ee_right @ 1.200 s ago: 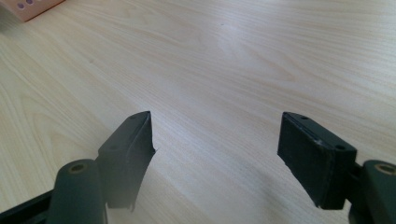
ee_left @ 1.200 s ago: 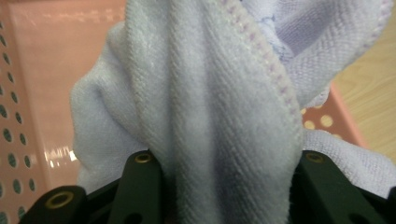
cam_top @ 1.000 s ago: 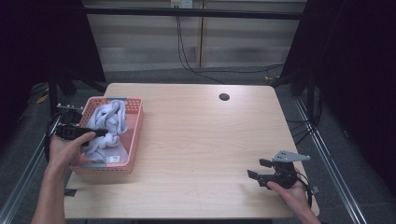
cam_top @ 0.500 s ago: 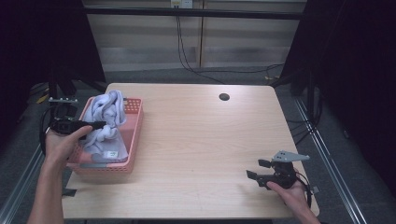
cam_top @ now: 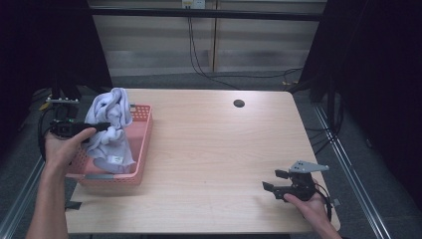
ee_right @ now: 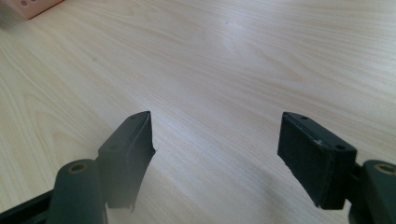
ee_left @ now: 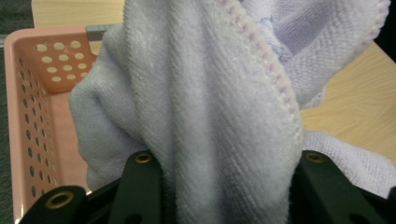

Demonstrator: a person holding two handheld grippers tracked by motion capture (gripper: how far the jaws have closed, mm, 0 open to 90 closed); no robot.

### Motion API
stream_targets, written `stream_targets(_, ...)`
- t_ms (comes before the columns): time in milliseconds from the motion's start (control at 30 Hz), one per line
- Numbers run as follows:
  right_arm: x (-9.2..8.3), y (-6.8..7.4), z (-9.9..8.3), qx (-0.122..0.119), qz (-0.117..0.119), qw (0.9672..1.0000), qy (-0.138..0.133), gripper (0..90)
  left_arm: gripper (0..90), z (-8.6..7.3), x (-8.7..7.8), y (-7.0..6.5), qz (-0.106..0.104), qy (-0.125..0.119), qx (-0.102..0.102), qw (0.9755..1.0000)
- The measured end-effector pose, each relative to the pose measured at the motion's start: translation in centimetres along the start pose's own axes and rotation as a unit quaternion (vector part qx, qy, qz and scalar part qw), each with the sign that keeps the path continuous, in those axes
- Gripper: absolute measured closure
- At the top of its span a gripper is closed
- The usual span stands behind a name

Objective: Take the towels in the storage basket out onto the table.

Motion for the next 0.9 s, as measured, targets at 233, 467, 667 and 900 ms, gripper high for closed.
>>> stream_targets(233,0.1,0.0,0.0,-0.002,-0.001,1.0000,0.000,26.6,59.6,1.0,-0.8,-0.7,-0.007,-0.013,0.007,0.9999)
stream_targets(467,0.0,0.0,0.0,-0.002,0.000,1.0000,0.000,26.6,59.6,2.2,-1.8,-1.5,-0.010,-0.022,0.022,0.9995)
stream_targets(667,0.0,0.1,0.0,-0.001,0.000,1.0000,0.000,26.6,59.6,3.2,-2.7,-2.4,-0.009,-0.025,0.034,0.9991)
stream_targets(900,0.0,0.1,0.0,-0.002,0.001,1.0000,0.000,26.6,59.6,4.6,-4.0,-4.0,-0.019,-0.042,0.044,0.9980)
Point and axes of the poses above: each handheld gripper's, and its own axes: x roughly forward along the jaws, z roughly out of its top, y roughly to its left, the point moved 10 cm from there along x, roughly forward along the jaws, and after that the axes turned 8 degrees about -x, right-handed, at the moved point
